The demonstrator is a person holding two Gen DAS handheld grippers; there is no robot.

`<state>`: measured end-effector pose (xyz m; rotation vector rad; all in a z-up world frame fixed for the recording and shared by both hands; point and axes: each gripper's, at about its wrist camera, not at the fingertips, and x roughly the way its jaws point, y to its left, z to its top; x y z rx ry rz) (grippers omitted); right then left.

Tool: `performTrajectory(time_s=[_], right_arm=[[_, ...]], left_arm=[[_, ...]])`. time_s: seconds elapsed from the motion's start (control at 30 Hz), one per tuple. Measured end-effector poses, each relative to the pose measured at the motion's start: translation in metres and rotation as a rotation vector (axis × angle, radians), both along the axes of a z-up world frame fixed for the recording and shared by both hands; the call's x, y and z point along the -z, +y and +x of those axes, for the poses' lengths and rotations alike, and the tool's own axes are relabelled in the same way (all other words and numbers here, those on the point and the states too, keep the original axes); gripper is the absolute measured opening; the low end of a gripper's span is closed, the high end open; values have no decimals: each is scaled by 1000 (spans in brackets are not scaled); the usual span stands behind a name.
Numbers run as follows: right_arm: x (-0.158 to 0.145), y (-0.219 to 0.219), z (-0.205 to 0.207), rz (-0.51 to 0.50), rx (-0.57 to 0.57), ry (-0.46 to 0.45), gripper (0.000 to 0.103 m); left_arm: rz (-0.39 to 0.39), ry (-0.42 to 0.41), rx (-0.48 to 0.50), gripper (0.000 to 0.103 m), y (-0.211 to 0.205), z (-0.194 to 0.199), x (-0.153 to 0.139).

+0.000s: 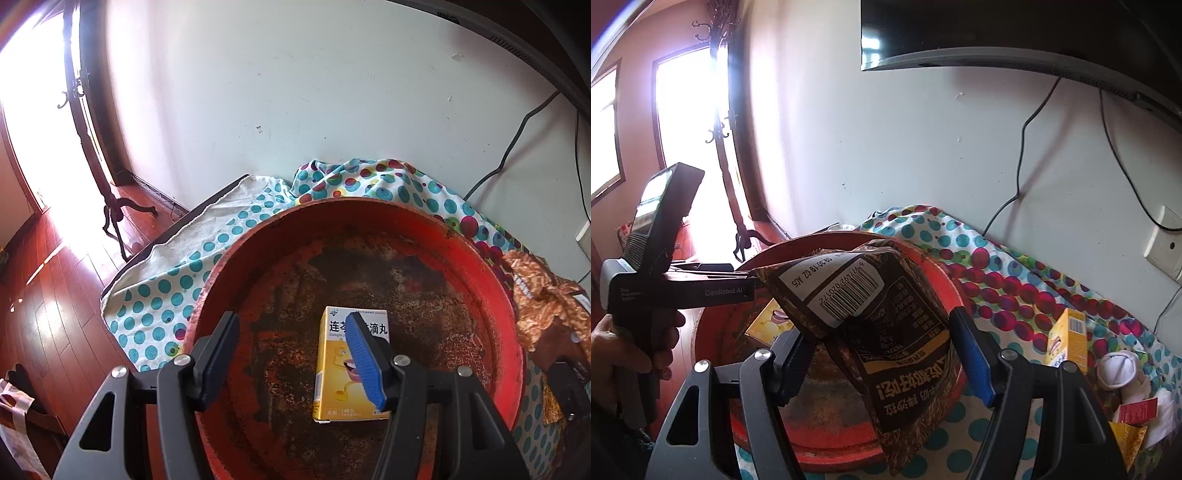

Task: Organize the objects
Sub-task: 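Carry the brown snack bag to the red tray and open the right gripper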

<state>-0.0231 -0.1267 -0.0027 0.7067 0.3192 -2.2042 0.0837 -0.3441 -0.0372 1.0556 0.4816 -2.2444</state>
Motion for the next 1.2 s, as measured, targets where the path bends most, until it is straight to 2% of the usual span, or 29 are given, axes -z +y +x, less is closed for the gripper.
performTrajectory(time_s=[0.43,0.67,0.93,1.2], right_arm=[[39,-77,-26,171,-39,-58,68],[44,-88,-23,220,-60,-16,69],[44,-77,-14,167,-71,-42,86],[27,-26,-2,67,-23,-86,88]], left_arm=[[10,14,-9,61,-3,4,-3],[15,15,-4,61,-1,3,-2],[6,40,2,61,2,3,-7],[-27,126,66,61,22,0,-27]])
